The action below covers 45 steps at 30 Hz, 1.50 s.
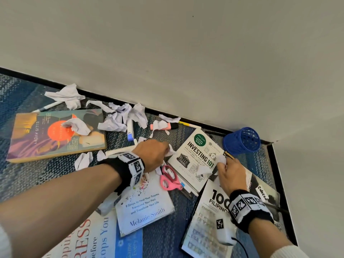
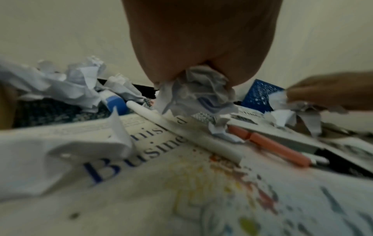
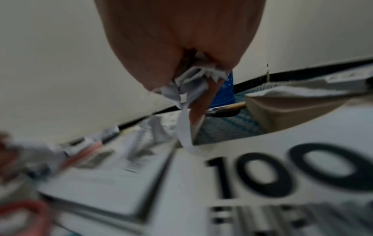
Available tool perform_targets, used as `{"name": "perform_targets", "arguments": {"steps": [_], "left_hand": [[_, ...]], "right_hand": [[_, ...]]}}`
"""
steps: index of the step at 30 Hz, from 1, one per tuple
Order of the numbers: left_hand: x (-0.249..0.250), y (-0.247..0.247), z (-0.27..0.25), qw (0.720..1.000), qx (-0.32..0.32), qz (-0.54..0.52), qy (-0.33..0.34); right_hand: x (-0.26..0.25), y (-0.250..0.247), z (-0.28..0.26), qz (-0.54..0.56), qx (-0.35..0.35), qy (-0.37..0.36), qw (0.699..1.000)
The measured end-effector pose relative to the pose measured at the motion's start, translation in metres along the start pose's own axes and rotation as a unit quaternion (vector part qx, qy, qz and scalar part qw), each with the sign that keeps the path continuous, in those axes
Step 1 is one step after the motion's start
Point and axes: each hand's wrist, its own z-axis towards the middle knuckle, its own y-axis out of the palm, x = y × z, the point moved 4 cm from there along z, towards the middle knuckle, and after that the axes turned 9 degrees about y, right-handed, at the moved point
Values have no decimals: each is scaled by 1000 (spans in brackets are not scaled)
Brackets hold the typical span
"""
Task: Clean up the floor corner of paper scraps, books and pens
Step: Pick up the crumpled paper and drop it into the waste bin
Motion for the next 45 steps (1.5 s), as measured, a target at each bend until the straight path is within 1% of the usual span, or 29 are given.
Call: {"name": "perform_targets", "arguments": {"steps": [2,5,7,9,12,14,16,18,20,22,24,28,30,33,36,37,39,41,42,43,45], "left_hand": [[4,5,-5,998,-23,40,31],[9,13,-15,991,-62,102,54],[12,14,-19,987,-72,132,66],[10,13,-19,986,-71,141,55],[3,7,-18,986,-61,154,34],[-1,5,-20,985,-52,159,39],[-4,4,-22,984,-60,163,46],[-3,2,-26,988,-62,135,41],[-1,-1,-30,991,-51,116,41],[-3,-3,-32,992,-41,114,36],[-8,-4,-32,995,-39,96,13],[-4,-11,-32,999,-28,30,-13],[1,-12,-33,999,-31,19,-12],[7,-3,-35,993,-73,86,25],[14,4,-38,983,-97,148,49],[15,7,-39,978,-109,170,54],[20,11,-40,967,-124,210,67],[25,15,-41,959,-138,234,87],[26,17,-41,955,-152,237,94],[27,19,-41,953,-163,235,99],[26,20,-41,958,-166,213,94]], "right_hand": [[-6,1,-4,52,-7,5,999],[-8,-1,-14,142,-10,38,989],[-11,-4,-22,161,-3,45,986],[-18,-6,-28,171,-15,24,985],[-34,-6,-38,98,-66,-33,992],[-42,-1,-40,60,-86,-55,993],[-44,12,-37,-11,-103,-79,991],[-47,25,-35,-97,-112,-103,984],[-51,31,-35,-132,-109,-116,978],[-55,33,-35,-132,-102,-127,978],[-55,31,-34,-111,-95,-128,981],[-54,28,-33,-73,-88,-116,987],[-52,28,-31,-74,-93,-102,988],[-50,25,-30,-66,-102,-105,987],[-59,20,-40,-10,-85,-157,984],[-63,21,-47,-8,-91,-177,980],[-71,29,-64,-22,-138,-205,969],[-73,38,-79,-41,-202,-204,957],[-72,42,-84,-61,-217,-198,954],[-69,45,-87,-84,-219,-189,953],[-65,46,-91,-119,-209,-176,955]]}}
